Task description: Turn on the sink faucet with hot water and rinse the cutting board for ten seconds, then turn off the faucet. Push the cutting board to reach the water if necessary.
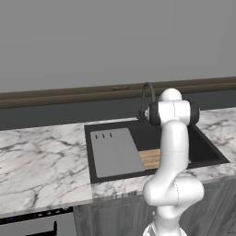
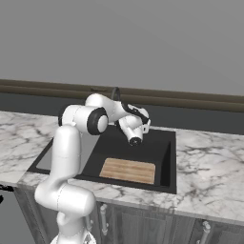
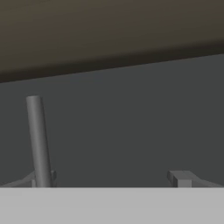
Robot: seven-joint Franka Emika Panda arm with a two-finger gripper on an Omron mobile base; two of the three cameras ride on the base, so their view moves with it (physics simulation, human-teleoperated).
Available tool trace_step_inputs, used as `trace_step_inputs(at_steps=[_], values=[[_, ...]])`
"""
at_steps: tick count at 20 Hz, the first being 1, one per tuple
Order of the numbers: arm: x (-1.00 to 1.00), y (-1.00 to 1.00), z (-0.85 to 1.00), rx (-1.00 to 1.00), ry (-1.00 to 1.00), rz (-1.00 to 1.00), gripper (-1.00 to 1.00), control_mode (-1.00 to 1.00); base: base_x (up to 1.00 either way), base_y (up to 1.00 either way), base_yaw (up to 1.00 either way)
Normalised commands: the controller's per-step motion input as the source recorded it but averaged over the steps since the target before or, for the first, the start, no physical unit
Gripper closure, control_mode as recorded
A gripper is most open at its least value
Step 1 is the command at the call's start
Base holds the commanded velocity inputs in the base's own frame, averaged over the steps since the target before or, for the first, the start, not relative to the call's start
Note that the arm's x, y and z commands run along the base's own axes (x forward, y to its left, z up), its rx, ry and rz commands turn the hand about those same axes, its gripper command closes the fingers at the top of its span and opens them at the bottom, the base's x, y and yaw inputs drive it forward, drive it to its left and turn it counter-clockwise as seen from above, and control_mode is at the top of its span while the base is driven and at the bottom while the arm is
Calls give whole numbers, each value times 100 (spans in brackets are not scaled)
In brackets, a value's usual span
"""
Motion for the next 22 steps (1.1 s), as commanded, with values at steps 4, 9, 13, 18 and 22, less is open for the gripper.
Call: trace_step_inputs(at_steps=[4,9,13,18,22], values=[[0,-7,0,0,0,0,-100,-100,0,0,0],[0,-1,0,0,0,0,-100,-100,0,0,0],[5,0,0,0,0,0,-100,-100,0,0,0],[11,0,0,0,0,0,-100,-100,0,0,0],[4,0,0,0,0,0,-100,-100,0,0,0]])
